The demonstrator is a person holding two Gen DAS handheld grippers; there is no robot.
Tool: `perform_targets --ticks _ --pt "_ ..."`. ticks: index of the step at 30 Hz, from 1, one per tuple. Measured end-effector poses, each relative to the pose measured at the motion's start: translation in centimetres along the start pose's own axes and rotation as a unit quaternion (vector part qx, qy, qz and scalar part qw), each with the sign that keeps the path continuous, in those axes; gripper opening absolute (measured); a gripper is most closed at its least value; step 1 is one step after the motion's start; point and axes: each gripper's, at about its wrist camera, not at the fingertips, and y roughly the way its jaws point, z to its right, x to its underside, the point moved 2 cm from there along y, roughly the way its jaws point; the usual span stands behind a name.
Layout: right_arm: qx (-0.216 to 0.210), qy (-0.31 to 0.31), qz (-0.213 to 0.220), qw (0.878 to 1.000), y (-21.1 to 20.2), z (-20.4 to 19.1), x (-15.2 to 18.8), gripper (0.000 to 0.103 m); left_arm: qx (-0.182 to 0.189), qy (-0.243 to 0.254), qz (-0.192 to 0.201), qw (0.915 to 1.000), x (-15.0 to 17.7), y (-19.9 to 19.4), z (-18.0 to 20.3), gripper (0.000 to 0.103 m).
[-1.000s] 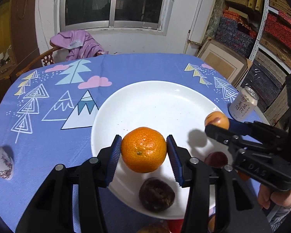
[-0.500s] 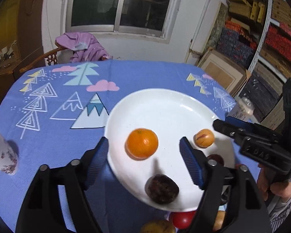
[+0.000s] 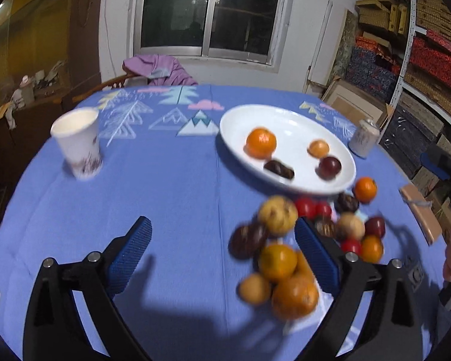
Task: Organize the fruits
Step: 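Move both open tools from the plate back to the fruit cluster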
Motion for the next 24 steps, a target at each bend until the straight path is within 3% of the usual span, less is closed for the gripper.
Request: perform_targets --ticks 3,8,11,16,24 --pt "0.011 0.046 -0.017 0.999 -0.4 2.6 1.9 0.092 0.003 0.023 0.010 0.9997 2.1 -1.4 1.1 0.094" --pt "-0.008 0.130 -0.038 0.991 0.3 5.3 2.5 0.095 -0.002 0.111 0.027 0.9935 4.7 -2.8 5.1 0.099" --pt "-0.010 0.138 -0.047 0.989 0.6 5.2 2.9 0.095 -0.008 0.147 0.020 0.9889 5.4 -2.3 6.8 0.099" --pt "-0.003 0.116 -0.061 0.991 1.2 4.1 3.3 0.095 0.015 0.169 0.011 0.9854 6.0 -2.0 8.0 0.099" --pt "0.001 0.106 -0.071 0.992 1.6 3.6 3.8 0.096 0.061 0.156 -0.005 0.9858 5.7 -1.1 7.8 0.098"
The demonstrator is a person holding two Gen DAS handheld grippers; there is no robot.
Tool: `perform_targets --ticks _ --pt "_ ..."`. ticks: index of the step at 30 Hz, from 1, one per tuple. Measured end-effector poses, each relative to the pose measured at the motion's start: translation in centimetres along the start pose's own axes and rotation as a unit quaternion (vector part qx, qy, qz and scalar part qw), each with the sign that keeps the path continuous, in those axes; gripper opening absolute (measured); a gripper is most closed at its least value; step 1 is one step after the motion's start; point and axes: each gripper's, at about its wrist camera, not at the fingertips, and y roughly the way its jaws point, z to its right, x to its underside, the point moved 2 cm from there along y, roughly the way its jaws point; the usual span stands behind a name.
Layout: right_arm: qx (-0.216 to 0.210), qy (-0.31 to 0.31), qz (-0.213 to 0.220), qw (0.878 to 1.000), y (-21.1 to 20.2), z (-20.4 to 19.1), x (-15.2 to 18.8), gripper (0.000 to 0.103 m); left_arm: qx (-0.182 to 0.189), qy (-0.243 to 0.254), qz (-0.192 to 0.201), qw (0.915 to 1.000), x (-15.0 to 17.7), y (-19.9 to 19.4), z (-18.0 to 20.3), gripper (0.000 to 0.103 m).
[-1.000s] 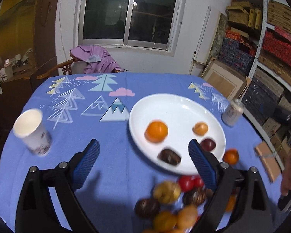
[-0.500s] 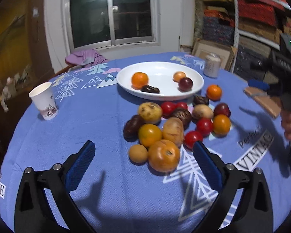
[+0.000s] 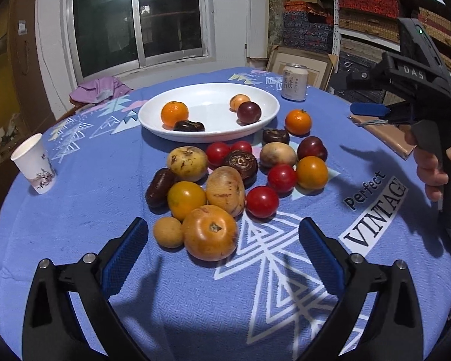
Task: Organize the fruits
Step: 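Move both open tools from the plate back to the fruit cluster, then grasp the large orange persimmon with the left tool while the right tool grasps an orange fruit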
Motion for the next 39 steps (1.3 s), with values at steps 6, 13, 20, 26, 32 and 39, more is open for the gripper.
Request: perform_targets --ticks 6,13,20,26,32,39 --pt "0.003 0.004 -0.010 1.000 0.3 0.2 0.1 0.096 0.048 -0.013 -0.027 0.9984 0.1 1.3 0.2 0.094" --pt "0.006 -0.004 -0.021 1.000 0.7 0.0 0.4 0.097 0.103 -0.036 -0.040 0.9933 0.4 1.4 0.2 0.094" --pt "0.006 0.000 -0.019 1.000 0.8 0.1 0.4 0.097 0.064 -0.030 -0.069 0.9951 0.6 2.8 0.1 0.094" --pt "0.008 -0.010 -0.022 1.000 1.1 -0.3 0.6 0.097 0.036 -0.057 -0.073 0.9950 0.5 3.3 -1.4 0.092" --pt "0.010 -0.021 -0.030 0.999 1.4 -0.6 0.9 0.097 0.021 -0.067 -0.085 0.9939 0.6 3.6 -2.0 0.049" --pt "0.008 -0.025 -0.034 0.999 1.3 -0.7 1.0 0.097 -0.027 -0.030 -0.072 0.9966 0.2 3.2 -1.2 0.049"
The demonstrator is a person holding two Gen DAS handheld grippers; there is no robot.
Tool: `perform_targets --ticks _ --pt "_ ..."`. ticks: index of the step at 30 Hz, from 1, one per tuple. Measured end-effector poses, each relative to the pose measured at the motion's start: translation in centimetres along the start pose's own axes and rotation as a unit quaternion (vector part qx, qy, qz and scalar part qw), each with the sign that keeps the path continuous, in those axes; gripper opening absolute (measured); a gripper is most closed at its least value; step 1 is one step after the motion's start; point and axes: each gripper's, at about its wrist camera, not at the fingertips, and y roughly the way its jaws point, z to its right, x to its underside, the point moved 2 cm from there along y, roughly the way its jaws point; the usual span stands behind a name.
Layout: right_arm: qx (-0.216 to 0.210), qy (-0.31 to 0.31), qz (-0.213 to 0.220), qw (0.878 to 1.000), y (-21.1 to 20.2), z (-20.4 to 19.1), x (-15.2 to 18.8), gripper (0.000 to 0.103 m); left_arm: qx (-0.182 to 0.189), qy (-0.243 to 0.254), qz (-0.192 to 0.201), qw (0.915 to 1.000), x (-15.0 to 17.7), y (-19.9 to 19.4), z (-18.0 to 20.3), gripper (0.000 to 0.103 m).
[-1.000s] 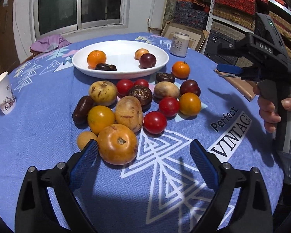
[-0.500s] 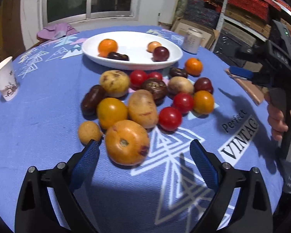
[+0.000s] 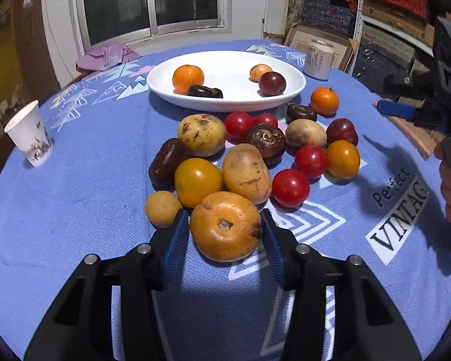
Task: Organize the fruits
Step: 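Grasp the large orange persimmon with the left tool while the right tool grasps an orange fruit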
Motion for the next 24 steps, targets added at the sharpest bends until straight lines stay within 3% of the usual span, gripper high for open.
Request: perform_targets --ticks 8,13,15,17,20,24 --pt "-0.004 -0.062 0.012 0.998 -0.8 -2.0 0.3 0.096 0.011 -0.001 -0.007 0.9999 0.1 0.1 0.0 0.044" --pt "0.000 -0.101 -0.005 0.995 -0.6 -3.1 1.8 0.074 0.008 -0.014 0.013 0.9998 0.1 -1.0 -0.7 0.044" --pt "0.017 -0.141 -0.027 0.990 0.2 -4.1 3.2 0.057 0.011 -0.024 0.021 0.9994 0.0 -1.5 -1.2 0.044" --pt "0.031 -0.172 -0.046 0.984 1.2 -4.9 4.5 0.048 0.011 -0.034 0.027 0.9990 -0.1 -1.9 -1.6 0.044" --pt "0.055 -0.205 -0.067 0.975 2.6 -5.8 6.0 0.047 0.016 -0.039 0.029 0.9987 -0.2 -2.1 -1.8 0.044" --pt "0.045 -0.189 -0.069 0.979 2.9 -5.4 5.6 0.047 0.016 -0.031 0.026 0.9991 -0.2 -2.0 -1.5 0.044"
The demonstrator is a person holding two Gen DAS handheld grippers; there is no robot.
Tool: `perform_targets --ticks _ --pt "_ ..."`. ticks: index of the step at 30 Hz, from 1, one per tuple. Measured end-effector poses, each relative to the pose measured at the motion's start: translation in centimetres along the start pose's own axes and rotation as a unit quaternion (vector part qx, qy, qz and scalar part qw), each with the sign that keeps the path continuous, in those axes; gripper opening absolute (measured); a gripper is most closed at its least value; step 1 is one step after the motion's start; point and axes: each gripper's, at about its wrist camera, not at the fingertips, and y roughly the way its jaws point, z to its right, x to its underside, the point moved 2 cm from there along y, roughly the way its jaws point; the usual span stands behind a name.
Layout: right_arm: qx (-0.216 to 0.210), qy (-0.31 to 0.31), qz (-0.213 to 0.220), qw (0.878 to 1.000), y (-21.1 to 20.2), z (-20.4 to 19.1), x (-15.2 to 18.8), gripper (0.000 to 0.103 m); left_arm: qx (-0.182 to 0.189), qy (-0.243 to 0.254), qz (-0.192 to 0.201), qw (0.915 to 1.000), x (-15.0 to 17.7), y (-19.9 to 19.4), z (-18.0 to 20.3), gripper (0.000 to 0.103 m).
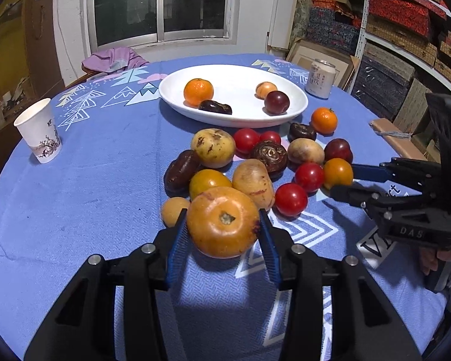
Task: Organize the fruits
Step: 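Carry both fruits over the white plate and open both tools to release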
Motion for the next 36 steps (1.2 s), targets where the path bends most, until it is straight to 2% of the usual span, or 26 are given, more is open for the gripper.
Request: perform_targets --ticks 6,11,16,20,23,26,31,36 --pt "-0.009 0.016 -0.005 1.000 0.6 0.6 -0.1 0.039 0.000 0.006 -0.009 0.9999 0.2 0.4 0.3 0.044" --pt "-0.030 0.031 -0.001 0.999 0.4 0.9 -0.1 0.038 0.003 0.003 -0.013 0.9999 0.2 0.7 0.2 0.044" --pt "-0.046 0.040 0.033 0.998 -1.5 1.2 -0.7 0.038 0.010 -0.009 0.011 0.9999 -0.8 -0.4 -0.3 0.044" --pt "-0.063 0.067 0.059 0.994 -3.3 2.7 -3.5 0.038 0.015 -0.022 0.015 0.9995 -4.7 -0.3 -1.2 0.044" --pt "-0.051 0.072 0.082 0.993 -4.4 3.8 -7.1 0.038 0.007 -0.023 0.029 0.9993 -8.5 0.3 -1.6 0.044" --pt "-0.039 0.083 0.099 0.991 -4.2 5.3 -11.4 0.038 0.017 -0.041 0.039 0.9982 -12.2 1.7 -2.1 0.044" --pt "-0.034 0.112 0.088 0.989 0.0 7.8 -15.4 0.038 0.022 -0.055 0.035 0.9976 -17.1 6.1 -2.1 0.044" --pt "-0.021 0.122 0.037 0.992 6.2 9.8 -16.8 0.038 0.018 -0.073 0.011 0.9971 -20.4 11.5 -3.3 0.044"
